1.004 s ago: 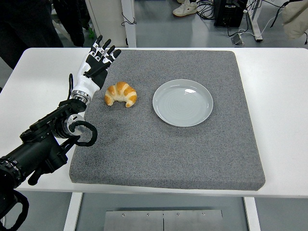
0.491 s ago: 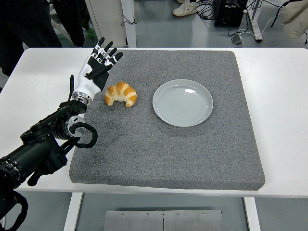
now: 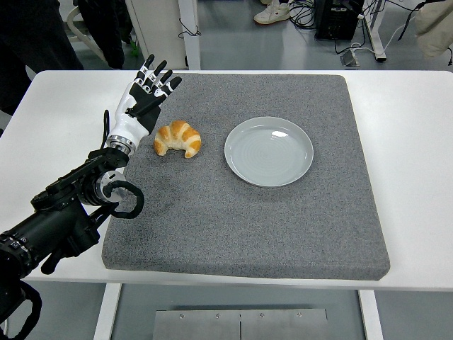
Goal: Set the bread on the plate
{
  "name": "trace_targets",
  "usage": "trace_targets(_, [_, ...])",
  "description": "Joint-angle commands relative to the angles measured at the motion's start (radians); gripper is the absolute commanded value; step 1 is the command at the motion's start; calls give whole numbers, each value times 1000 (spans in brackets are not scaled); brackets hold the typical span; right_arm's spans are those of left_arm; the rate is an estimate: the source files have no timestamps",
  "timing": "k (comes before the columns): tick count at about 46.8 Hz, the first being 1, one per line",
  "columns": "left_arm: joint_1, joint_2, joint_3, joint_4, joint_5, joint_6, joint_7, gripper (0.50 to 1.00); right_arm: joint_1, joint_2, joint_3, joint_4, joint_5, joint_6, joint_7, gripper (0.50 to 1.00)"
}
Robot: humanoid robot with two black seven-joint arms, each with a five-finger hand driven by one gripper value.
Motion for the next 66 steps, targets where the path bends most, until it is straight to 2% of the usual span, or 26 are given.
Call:
trace_targets(1, [-10, 0, 3, 0, 0, 1, 4, 963, 2, 0, 0, 0, 0, 1, 0, 1000])
trace_targets(7, [-52, 0, 3, -2, 2, 30, 21, 960, 3, 0, 0, 0, 0, -1, 0, 1000])
trace_targets(9, [-72, 1, 3, -2, 2, 51, 41, 958, 3, 0, 0, 0, -1, -1, 0, 1000])
trace_targets(15, [-125, 6, 3, -2, 9, 120, 161, 952, 3, 0, 0, 0, 0, 1, 0, 1000])
trace_targets(19, [-153, 18, 5, -2, 45, 153, 202, 952, 3, 0, 0, 0, 0, -1, 0, 1000])
trace_targets(26, [-204, 55, 80, -17, 135, 170, 204, 951, 3, 0, -2, 0, 0, -1, 0, 1000])
trace_targets(33, [-273, 121, 181, -49, 148, 170, 205, 952, 5, 0, -2, -2, 0, 1, 0, 1000])
trace_targets(41, [-329, 250, 282, -201, 151, 176, 207, 951, 12, 0, -6, -2, 0, -1, 0, 1000])
trace_targets(45, [-348, 316, 337, -287, 178, 180, 224, 952, 15, 0, -6, -2, 0, -1, 0, 1000])
trace_targets(53, [-382, 426, 451, -399, 365, 180, 234, 952, 15, 0, -6, -2, 0, -1, 0, 1000])
trace_targets(66, [-385, 486, 483, -431, 654, 173, 233, 955, 15, 0, -8, -2, -1, -1, 0, 1000])
